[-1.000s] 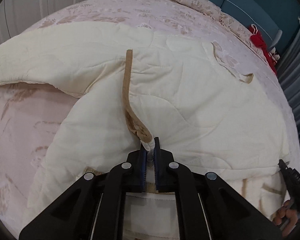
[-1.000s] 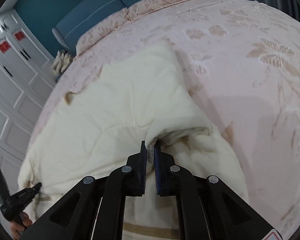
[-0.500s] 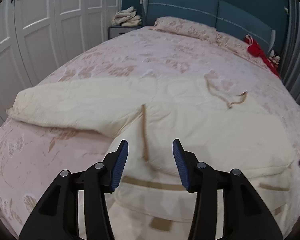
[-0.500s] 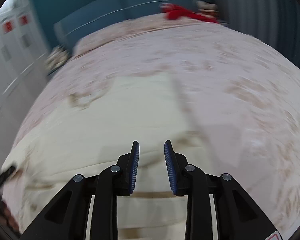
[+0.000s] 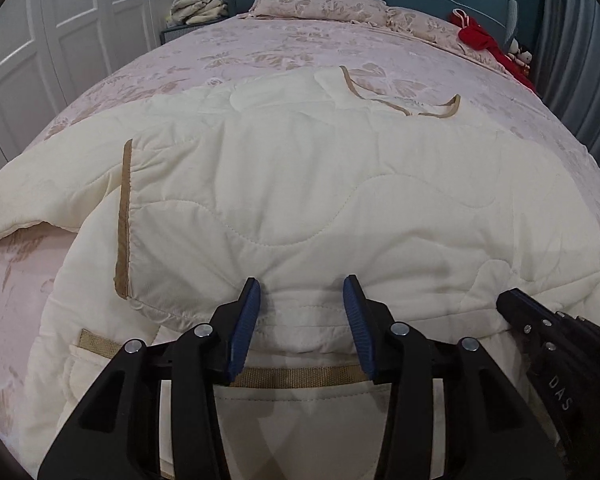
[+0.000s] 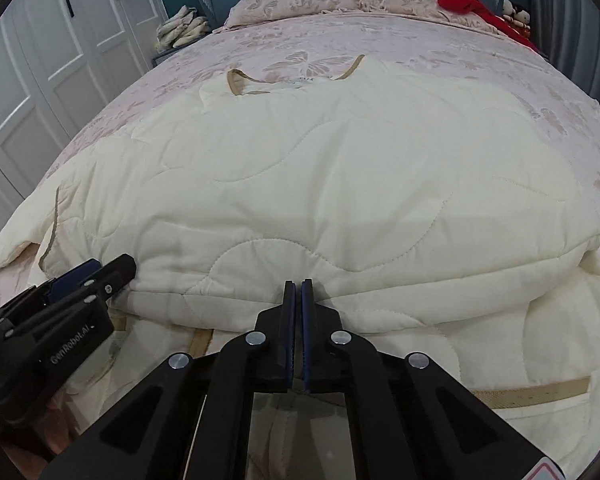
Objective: Fold large clothes
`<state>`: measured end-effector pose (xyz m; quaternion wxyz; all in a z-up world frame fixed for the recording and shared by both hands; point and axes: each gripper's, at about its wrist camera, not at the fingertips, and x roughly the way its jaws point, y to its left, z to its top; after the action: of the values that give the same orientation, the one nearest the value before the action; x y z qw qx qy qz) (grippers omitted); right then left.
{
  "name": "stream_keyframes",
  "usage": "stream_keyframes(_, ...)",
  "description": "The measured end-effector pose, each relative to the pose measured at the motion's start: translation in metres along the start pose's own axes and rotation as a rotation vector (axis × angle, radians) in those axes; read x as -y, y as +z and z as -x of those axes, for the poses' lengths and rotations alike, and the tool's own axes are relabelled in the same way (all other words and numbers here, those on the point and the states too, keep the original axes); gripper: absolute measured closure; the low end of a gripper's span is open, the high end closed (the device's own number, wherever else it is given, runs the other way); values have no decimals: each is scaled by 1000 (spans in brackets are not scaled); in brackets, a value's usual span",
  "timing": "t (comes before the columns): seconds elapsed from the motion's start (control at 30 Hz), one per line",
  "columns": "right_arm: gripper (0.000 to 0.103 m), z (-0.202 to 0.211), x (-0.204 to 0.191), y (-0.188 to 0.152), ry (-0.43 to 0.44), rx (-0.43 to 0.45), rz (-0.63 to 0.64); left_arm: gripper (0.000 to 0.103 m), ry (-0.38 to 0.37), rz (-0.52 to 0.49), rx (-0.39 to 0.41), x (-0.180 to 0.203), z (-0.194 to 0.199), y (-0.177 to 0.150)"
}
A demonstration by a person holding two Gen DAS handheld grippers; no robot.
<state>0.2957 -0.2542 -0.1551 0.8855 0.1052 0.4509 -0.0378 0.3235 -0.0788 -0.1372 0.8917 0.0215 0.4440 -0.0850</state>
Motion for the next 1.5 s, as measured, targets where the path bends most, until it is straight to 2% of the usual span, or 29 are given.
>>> stream_keyframes(0.17,103,-2,-11,-9,-48,36,41,61,4,-4,40,1,-2,-8)
stream_keyframes(0.37,103,-3,-14,-10,-51,59,42,61,-2,-1,72,2,-1,-8)
stream_keyframes(0.4,103,-2,-14,-10,-47,61,38,59,-18,8,75,-1,1,-8)
stream_keyframes(0.47,102,0,-9,-8,-15,58,18,57,-110,80,81,-17,13,-4)
stream_keyframes(0.5,102,2,-7,-5,0,52,9,50,-125,118,81,-27,21,-3)
stream_keyframes(0.53,101,8,-2,-2,25,38,-14,32,-122,186,90,-48,38,0)
stream_keyframes(0.57,96,13,-1,0,30,32,-26,22,-131,247,112,-71,54,1)
stream_keyframes(0.6,78,27,-1,1,25,29,-45,8,-143,294,141,-90,66,2)
stream_keyframes(0.63,62,37,-2,1,15,39,-53,5,-151,371,195,-126,86,0)
stream_keyframes(0.67,31,51,-3,-3,-7,65,-62,5,-140,411,211,-152,93,0)
stream_keyframes(0.7,20,69,-6,-9,-25,110,-68,5,-116,449,208,-181,98,1)
stream_keyframes(0.77,20,94,-15,-22,-26,150,-45,5,-42,552,172,-251,95,-1)
stream_keyframes(0.9,20,114,-38,-50,-22,106,14,6,138,779,135,-386,80,-17)
stream_keyframes(0.97,20,116,-46,-63,-13,64,16,6,174,882,124,-440,73,-25)
stream_keyframes(1.0,20,117,-50,-69,-6,44,9,6,181,907,123,-455,70,-28)
stream_keyframes(1.07,20,116,-58,-81,9,8,-5,9,188,960,115,-487,62,-31)
stream_keyframes(1.13,20,115,-65,-88,9,-12,3,10,145,1011,112,-507,54,-35)
stream_keyframes(1.2,20,114,-72,-96,5,-24,15,11,137,1030,143,-516,53,-31)
stream_keyframes(1.27,20,112,-77,-99,6,-39,20,19,109,1019,129,-518,46,-23)
stream_keyframes(1.33,20,112,-81,-101,7,-45,25,50,72,1003,105,-515,39,-15)
stream_keyframes(1.37,20,113,-83,-102,10,-43,28,61,42,988,87,-511,36,-9)
stream_keyframes(1.4,20,113,-84,-101,10,-40,31,85,36,968,72,-507,35,1)
stream_keyframes(1.43,20,115,-84,-101,11,-37,31,94,52,926,72,-497,41,13)
stream_keyframes(1.5,20,120,-84,-101,21,-27,27,97,35,853,127,-473,60,39)
